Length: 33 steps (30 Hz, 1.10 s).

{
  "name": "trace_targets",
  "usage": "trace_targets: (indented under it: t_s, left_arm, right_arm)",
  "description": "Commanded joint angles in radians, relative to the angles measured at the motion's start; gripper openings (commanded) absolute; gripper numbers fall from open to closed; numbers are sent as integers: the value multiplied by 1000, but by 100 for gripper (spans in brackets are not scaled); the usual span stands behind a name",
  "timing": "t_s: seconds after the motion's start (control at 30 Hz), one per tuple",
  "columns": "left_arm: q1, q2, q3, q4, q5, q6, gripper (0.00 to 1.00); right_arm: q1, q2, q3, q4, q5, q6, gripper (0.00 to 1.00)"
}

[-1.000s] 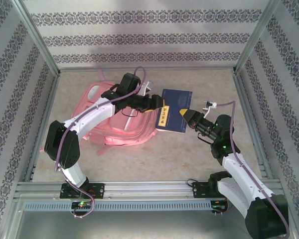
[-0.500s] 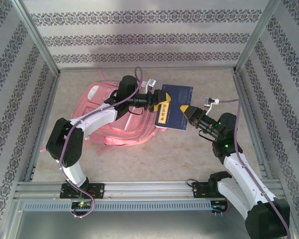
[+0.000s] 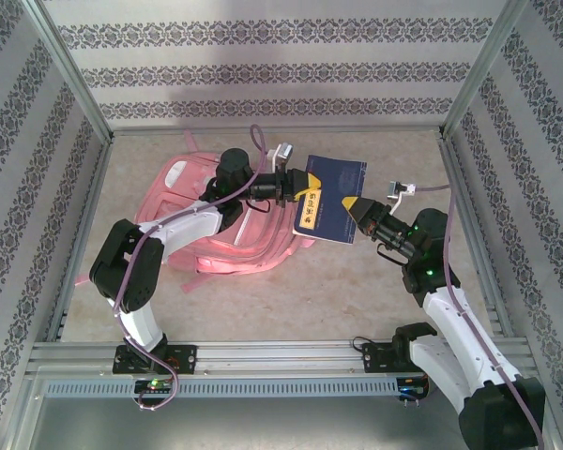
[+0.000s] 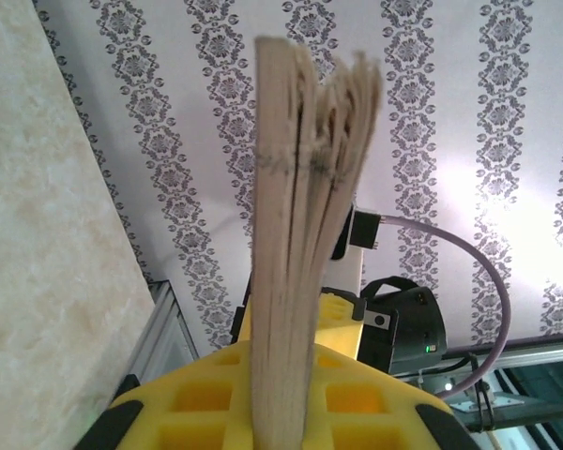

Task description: Pack books, pencil case, and school supplies into a backpack

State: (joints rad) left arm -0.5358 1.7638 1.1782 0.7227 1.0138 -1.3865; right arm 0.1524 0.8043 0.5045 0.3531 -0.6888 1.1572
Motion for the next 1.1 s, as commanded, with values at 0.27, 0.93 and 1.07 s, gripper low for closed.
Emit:
trace_targets:
  t_s: [0.27,0.93,1.07]
  left_arm:
    - [-9,-153,-103,150,-312,-5,0]
    - [-172,-131,-279,505,-831,-49,0]
    - [-185,-115,-280,521,-845,-51,0]
  right_arm:
    - [57,-77,3,11,117,-39,84]
    - [314,-31,-74,320,578,73,86]
    - [314,-8,-54,333,598,96,73]
